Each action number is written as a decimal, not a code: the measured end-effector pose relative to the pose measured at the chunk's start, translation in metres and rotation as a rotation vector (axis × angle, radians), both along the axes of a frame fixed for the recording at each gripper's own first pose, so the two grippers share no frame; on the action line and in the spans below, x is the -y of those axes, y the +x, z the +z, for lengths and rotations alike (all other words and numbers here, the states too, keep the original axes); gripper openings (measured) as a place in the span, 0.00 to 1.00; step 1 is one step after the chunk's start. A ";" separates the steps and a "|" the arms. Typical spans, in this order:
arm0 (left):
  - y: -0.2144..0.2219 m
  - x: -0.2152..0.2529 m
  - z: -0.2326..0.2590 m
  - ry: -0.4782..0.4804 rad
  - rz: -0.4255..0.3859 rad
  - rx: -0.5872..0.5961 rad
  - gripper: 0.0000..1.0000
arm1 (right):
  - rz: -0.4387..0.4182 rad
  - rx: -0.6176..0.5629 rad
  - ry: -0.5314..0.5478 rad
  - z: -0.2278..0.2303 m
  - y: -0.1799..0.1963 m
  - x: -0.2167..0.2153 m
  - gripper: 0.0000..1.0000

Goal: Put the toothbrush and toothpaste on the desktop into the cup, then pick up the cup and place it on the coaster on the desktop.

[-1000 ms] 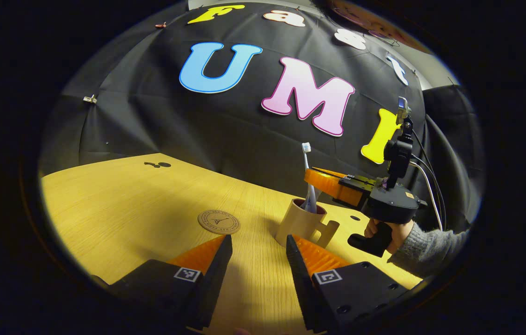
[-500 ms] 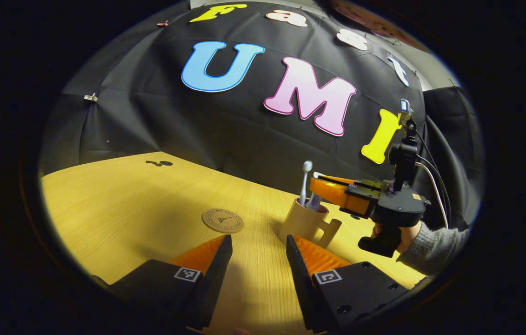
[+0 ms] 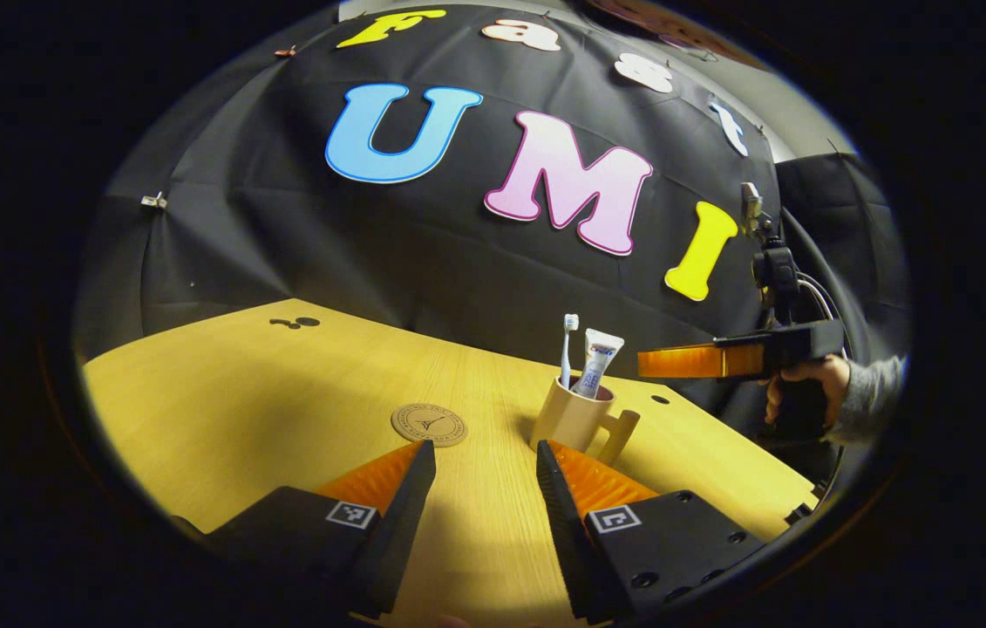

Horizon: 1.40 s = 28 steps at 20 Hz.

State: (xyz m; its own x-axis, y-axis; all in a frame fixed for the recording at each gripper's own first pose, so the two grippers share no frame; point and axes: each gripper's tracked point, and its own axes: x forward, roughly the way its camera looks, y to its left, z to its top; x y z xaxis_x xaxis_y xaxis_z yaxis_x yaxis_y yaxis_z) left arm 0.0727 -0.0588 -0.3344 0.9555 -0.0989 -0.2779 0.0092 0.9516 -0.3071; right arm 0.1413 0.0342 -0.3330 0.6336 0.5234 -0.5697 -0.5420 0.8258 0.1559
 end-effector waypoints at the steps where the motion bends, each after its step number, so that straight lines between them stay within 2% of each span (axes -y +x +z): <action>1: -0.005 -0.003 -0.001 0.011 -0.005 -0.001 0.74 | -0.006 -0.046 -0.018 -0.002 -0.005 0.005 0.47; 4: -0.017 -0.012 -0.002 0.044 -0.019 -0.010 0.74 | 0.020 -0.200 -0.086 -0.017 -0.022 0.010 0.47; 8: -0.030 -0.026 -0.004 0.065 -0.019 -0.013 0.74 | 0.055 -0.288 -0.188 -0.032 -0.025 0.012 0.47; 12: -0.039 -0.038 -0.008 0.082 -0.012 -0.019 0.74 | 0.085 -0.401 -0.223 -0.056 -0.032 -0.001 0.48; 21: -0.043 -0.052 -0.007 0.082 0.009 -0.009 0.74 | 0.140 -0.537 -0.336 -0.107 -0.039 -0.023 0.48; 22: -0.043 -0.054 -0.007 0.086 0.011 -0.007 0.74 | 0.149 -0.556 -0.347 -0.113 -0.042 -0.026 0.43; 23: -0.043 -0.055 -0.008 0.089 0.009 -0.006 0.74 | 0.152 -0.574 -0.357 -0.119 -0.044 -0.029 0.48; 26: -0.044 -0.058 -0.006 0.083 0.009 0.004 0.74 | 0.161 -0.582 -0.395 -0.130 -0.038 -0.032 0.48; 28: -0.045 -0.059 -0.009 0.076 0.011 0.000 0.74 | 0.158 -0.609 -0.408 -0.135 -0.038 -0.036 0.43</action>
